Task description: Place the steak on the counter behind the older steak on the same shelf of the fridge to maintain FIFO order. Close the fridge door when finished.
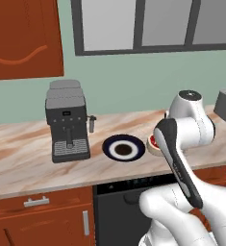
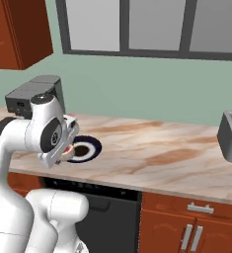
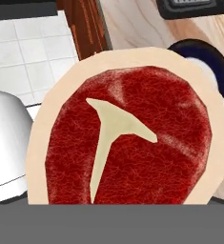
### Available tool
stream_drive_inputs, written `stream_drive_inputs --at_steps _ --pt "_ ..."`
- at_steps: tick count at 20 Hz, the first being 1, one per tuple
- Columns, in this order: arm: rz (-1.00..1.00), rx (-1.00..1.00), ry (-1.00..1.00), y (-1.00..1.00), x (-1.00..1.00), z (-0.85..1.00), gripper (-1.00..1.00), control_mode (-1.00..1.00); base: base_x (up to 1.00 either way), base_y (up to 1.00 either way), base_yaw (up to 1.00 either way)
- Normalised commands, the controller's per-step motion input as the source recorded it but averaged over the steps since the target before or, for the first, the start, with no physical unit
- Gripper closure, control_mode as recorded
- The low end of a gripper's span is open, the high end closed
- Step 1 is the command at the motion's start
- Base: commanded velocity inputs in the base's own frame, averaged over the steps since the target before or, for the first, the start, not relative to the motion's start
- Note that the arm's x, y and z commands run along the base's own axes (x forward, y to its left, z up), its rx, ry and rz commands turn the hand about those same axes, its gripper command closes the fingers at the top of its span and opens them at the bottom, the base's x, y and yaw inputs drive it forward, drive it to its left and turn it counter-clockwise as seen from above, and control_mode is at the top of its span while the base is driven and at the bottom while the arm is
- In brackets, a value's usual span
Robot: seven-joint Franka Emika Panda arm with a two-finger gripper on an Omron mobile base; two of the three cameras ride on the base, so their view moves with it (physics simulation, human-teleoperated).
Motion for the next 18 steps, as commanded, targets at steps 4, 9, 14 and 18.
stream_drive_inputs --at_steps 4,9,14,18 --pt "0.0 0.0 0.0 0.0 0.0 0.0 1.0 1.0 -0.31 -1.0 0.05" --pt "0.0 0.0 0.0 0.0 0.0 0.0 1.0 1.0 -0.61 -0.52 0.42" --pt "0.0 0.0 0.0 0.0 0.0 0.0 1.0 1.0 -0.53 -0.45 0.59" --pt "0.0 0.0 0.0 0.0 0.0 0.0 1.0 1.0 -0.39 -0.23 0.74"
